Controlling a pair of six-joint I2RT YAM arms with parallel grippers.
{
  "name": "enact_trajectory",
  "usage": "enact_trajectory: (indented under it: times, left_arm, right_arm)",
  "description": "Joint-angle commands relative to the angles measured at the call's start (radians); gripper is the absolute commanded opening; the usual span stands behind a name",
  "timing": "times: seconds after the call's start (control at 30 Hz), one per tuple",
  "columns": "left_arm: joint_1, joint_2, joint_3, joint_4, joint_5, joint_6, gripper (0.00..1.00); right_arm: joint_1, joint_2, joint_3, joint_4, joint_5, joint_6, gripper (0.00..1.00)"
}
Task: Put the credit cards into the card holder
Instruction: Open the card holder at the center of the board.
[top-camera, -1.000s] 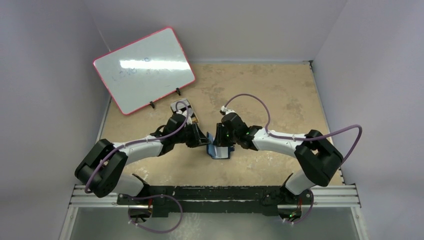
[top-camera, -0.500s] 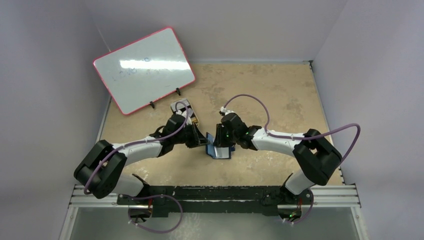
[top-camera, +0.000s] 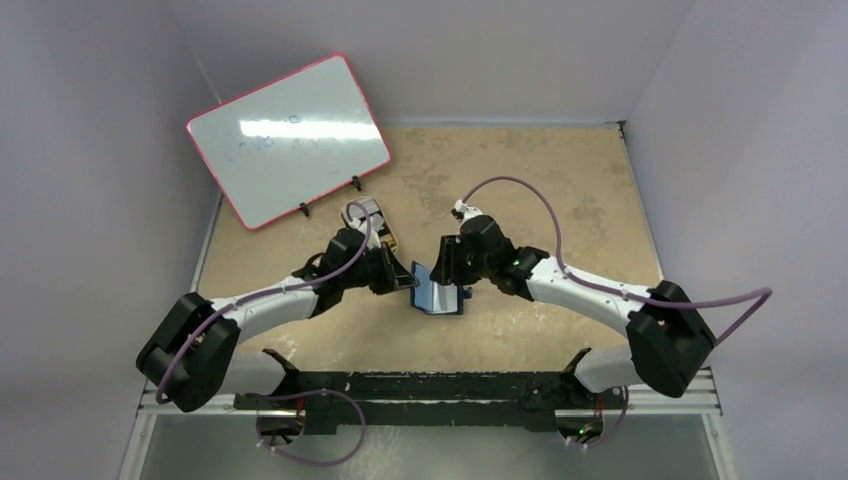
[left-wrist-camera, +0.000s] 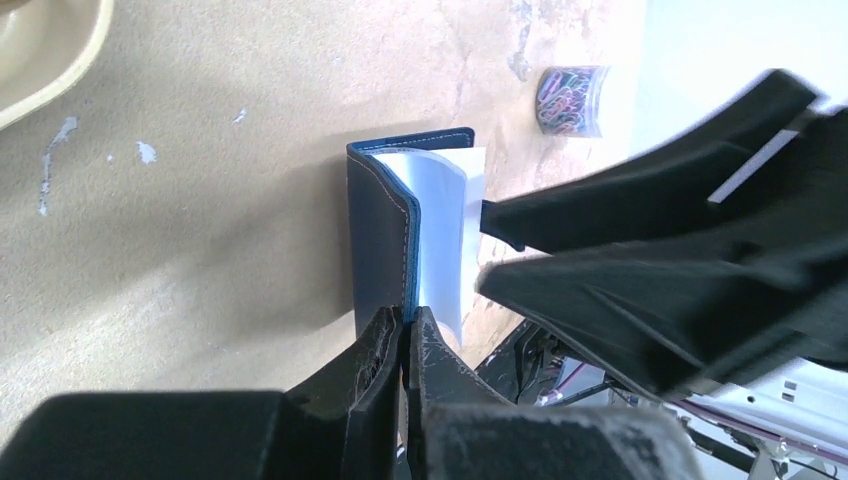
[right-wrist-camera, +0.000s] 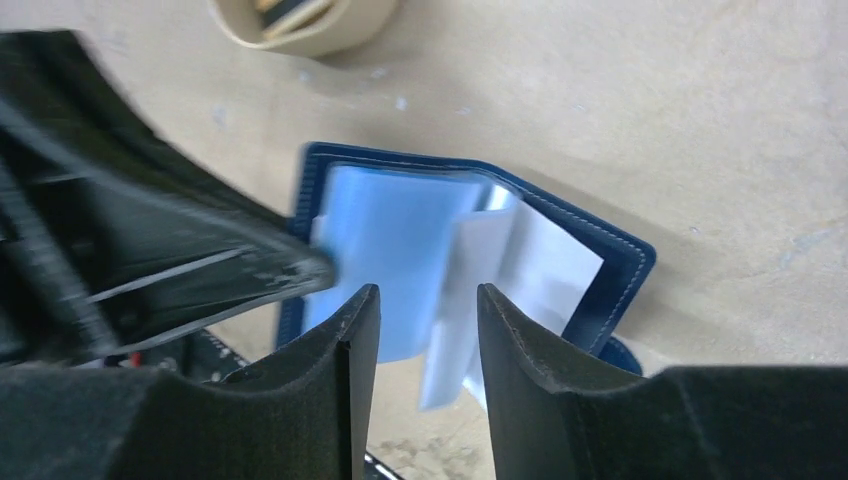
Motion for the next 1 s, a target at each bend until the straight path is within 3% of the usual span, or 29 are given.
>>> enact_trajectory:
  times: [0.0, 0.43, 0.97]
  left_arm:
    - [-0.003, 0.02, 0.046, 0.008, -0.011, 0.0, 0.0]
    - [-0.004, 0.036, 0.044, 0.012, -0.02, -0.019, 0.0]
    - [-0.004, 0.007, 0.033, 0.022, -0.061, -0.028, 0.0]
  right_arm:
    - [0.003, -0.065, 0.056, 0.024, -0.083, -0.017, 0.45]
    - [0.006, 0.017, 0.047, 0.068, -0.156, -0.011, 0.54]
    - [0.005, 0.104, 0.037, 0.09, -0.218, -0.021, 0.54]
